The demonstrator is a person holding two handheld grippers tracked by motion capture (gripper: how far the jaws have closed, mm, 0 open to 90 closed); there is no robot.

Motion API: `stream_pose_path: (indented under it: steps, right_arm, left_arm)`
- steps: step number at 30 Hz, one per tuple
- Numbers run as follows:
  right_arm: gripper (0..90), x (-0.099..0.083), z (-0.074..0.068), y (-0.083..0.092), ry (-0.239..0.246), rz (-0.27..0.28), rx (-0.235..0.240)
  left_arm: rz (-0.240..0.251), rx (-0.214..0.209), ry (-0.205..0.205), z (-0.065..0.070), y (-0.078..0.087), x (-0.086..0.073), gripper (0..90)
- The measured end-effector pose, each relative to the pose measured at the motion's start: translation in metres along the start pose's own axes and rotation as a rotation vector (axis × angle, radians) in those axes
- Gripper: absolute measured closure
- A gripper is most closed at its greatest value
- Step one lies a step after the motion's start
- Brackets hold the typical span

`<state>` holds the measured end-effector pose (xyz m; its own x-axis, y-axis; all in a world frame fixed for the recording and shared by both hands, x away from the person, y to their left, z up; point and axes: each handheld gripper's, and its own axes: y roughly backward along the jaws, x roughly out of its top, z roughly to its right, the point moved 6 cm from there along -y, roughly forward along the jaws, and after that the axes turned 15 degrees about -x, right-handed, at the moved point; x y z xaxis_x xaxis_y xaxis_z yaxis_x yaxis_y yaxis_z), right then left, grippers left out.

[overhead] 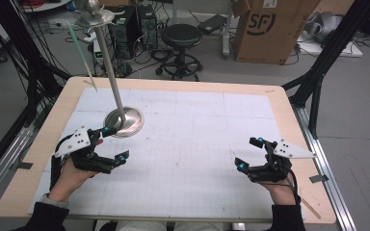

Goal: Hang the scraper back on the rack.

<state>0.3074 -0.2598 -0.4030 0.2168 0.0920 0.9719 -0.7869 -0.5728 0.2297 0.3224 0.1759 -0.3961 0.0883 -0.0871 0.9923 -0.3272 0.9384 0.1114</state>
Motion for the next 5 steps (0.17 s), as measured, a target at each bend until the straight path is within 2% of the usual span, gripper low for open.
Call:
stream_pose_path:
  steps: [5]
  right_arm:
    - [2.7, -0.0004, -0.0037, -0.0044, 0.01, -0.003, 0.013]
  left_arm:
    - [0.0, 0.013, 0.006, -0.0012, 0.004, -0.0001, 6.9]
